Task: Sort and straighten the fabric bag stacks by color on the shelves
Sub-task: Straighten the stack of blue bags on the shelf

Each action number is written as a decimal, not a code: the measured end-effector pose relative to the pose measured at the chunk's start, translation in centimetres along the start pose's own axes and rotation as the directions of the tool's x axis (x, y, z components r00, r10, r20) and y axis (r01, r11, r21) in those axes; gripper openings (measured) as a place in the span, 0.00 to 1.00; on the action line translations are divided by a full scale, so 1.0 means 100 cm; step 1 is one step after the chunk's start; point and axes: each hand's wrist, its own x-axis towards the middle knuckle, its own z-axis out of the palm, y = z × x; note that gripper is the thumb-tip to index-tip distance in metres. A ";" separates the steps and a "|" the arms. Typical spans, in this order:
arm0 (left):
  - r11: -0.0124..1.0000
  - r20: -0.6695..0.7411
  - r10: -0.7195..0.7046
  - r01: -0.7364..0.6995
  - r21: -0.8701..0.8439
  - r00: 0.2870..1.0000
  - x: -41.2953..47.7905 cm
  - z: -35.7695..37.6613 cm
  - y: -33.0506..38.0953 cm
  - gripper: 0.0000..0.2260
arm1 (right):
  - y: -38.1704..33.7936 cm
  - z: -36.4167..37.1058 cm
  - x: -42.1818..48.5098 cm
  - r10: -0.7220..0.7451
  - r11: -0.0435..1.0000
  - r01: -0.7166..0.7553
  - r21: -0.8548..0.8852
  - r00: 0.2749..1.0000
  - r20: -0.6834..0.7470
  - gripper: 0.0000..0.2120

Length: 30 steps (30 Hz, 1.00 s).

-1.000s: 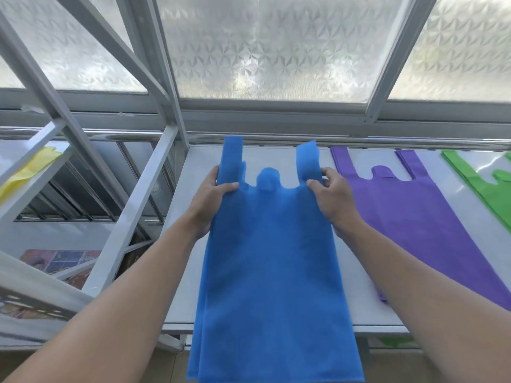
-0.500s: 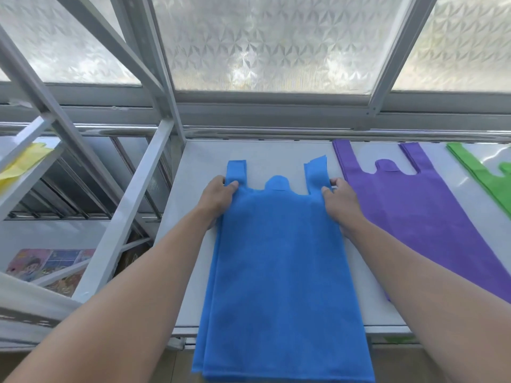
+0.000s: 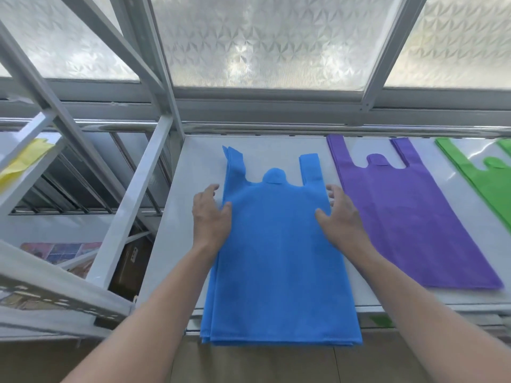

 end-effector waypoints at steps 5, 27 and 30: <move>0.997 0.018 0.047 -0.048 0.061 0.999 -0.110 -0.028 -0.010 0.25 | 0.030 -0.015 -0.107 0.046 0.996 -0.041 -0.080 0.997 0.060 0.30; 0.670 0.389 -0.585 0.694 -0.261 0.711 -0.197 -0.069 -0.001 0.15 | 0.045 -0.059 -0.177 0.378 0.650 -0.492 0.579 0.870 0.316 0.20; 0.666 0.602 -0.441 0.693 -0.277 0.665 -0.208 -0.098 0.009 0.15 | 0.045 -0.088 -0.182 0.277 0.493 -0.551 0.673 0.833 0.479 0.12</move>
